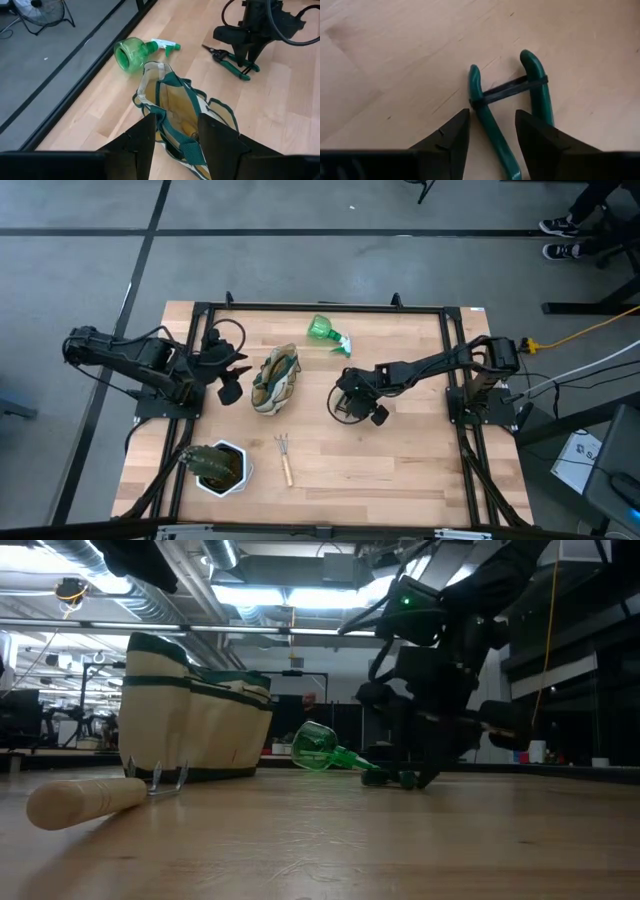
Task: Pick & Place Garden tools in Gardening bag
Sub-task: Put the green shear scissors into the white gardening bag
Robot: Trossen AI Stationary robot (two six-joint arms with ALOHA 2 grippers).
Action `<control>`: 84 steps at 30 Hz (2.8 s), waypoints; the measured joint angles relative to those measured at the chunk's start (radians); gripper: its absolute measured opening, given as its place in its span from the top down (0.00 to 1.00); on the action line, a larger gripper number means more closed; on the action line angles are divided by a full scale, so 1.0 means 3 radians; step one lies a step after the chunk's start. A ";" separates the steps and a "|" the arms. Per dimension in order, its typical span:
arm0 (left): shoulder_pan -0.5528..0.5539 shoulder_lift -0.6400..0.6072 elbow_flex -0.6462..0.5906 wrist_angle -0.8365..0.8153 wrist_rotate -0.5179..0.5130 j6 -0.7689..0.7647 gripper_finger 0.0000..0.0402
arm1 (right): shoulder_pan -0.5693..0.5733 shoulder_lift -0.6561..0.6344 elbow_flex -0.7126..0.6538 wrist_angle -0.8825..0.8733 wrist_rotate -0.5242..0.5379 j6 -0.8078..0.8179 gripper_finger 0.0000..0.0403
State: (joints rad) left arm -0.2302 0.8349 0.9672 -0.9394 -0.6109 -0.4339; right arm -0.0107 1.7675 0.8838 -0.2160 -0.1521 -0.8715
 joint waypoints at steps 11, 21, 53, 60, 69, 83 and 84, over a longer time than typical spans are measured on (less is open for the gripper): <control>0.0000 0.0000 0.0000 0.0000 0.0001 -0.0027 0.64 | -0.0002 -0.0002 0.0000 -0.0023 -0.0033 0.0547 0.95; 0.0000 0.0000 0.0000 0.0001 0.0086 -0.0054 0.64 | -0.0012 -0.0176 0.0213 -0.0052 -0.0942 0.1234 0.95; 0.0000 0.0686 0.0003 0.2868 0.1265 0.1934 0.64 | 0.0125 -0.0494 0.0652 0.3377 -0.2422 0.1774 0.95; 0.0002 0.1182 0.0003 0.3616 0.1616 0.2359 0.64 | 0.0219 -0.0494 0.0651 0.3478 -0.2415 0.1769 0.95; 0.0004 0.1339 0.0001 0.3974 0.1844 0.2640 0.64 | 0.0236 -0.0494 0.0651 0.3411 -0.2333 0.1836 0.95; 0.0203 0.1373 0.0001 0.4053 0.2401 0.2540 0.64 | 0.0207 -0.0463 0.0647 0.3236 -0.1980 0.1782 0.95; 0.0221 0.1388 0.0001 0.4042 0.2430 0.2525 0.65 | 0.0207 -0.0463 0.0646 0.3221 -0.1919 0.1781 0.95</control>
State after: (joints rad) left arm -0.1640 1.2512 0.9676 0.2733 0.1179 0.3237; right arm 0.0513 1.6287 1.0775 0.7503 -0.7278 -0.3371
